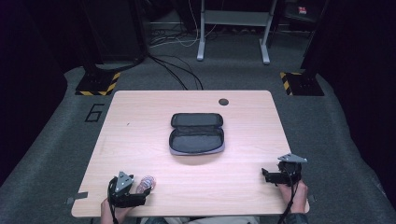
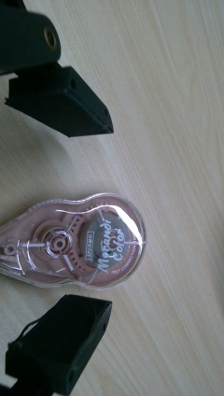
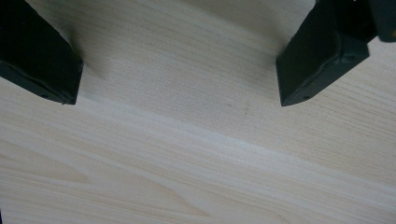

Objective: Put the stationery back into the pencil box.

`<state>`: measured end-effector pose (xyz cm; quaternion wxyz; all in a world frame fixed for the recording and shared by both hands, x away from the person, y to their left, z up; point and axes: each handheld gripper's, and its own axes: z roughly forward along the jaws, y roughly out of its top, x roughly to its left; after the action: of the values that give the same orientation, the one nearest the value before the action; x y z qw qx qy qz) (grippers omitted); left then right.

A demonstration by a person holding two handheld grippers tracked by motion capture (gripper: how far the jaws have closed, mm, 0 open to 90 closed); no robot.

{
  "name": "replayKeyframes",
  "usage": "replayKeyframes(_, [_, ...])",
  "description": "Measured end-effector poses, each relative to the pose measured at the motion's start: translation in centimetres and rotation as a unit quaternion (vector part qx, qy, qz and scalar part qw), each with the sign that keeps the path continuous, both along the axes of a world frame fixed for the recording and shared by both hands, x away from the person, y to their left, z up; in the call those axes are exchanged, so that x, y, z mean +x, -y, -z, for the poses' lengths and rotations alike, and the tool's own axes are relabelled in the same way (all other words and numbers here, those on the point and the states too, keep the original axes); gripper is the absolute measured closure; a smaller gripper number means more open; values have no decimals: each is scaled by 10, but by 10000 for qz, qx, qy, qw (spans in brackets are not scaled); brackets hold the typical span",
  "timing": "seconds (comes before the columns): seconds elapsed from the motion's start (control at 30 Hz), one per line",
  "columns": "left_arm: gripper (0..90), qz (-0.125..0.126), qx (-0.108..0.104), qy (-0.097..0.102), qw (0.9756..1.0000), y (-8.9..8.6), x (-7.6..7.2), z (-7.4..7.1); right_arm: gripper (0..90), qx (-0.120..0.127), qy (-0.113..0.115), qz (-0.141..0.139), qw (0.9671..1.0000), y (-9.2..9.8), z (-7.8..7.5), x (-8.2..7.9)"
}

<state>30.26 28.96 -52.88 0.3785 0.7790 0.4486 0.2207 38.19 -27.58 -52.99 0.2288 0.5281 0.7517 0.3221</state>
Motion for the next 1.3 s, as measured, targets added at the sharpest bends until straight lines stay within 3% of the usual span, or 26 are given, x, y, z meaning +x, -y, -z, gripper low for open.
replayKeyframes(0.27, [251,-178,49,12,9998,7,-3,2,1,-1,11,2,10000,0,0,0])
replayKeyframes(0.33, [276,-164,141,-89,9997,7,-3,2,2,-7,-4,0,10000,0,0,0])
replayKeyframes(0.43, [334,-207,35,-104,9997,8,-3,2,1,-8,-9,-2,10000,0,0,0])
replayKeyframes(0.67, [486,-197,33,-11,9998,8,-4,2,1,-11,-6,10,10000,0,0,0])
replayKeyframes(0.97, [499,-89,86,-33,9999,7,-3,1,2,-14,2,-1,10000,0,0,0])
replayKeyframes(1.13, [501,-33,-17,-43,10000,4,-2,0,2,-12,3,2,10000,0,0,0])
replayKeyframes(1.3, [502,12,-170,69,9998,4,-1,-2,2,-13,1,1,10000,0,0,0])
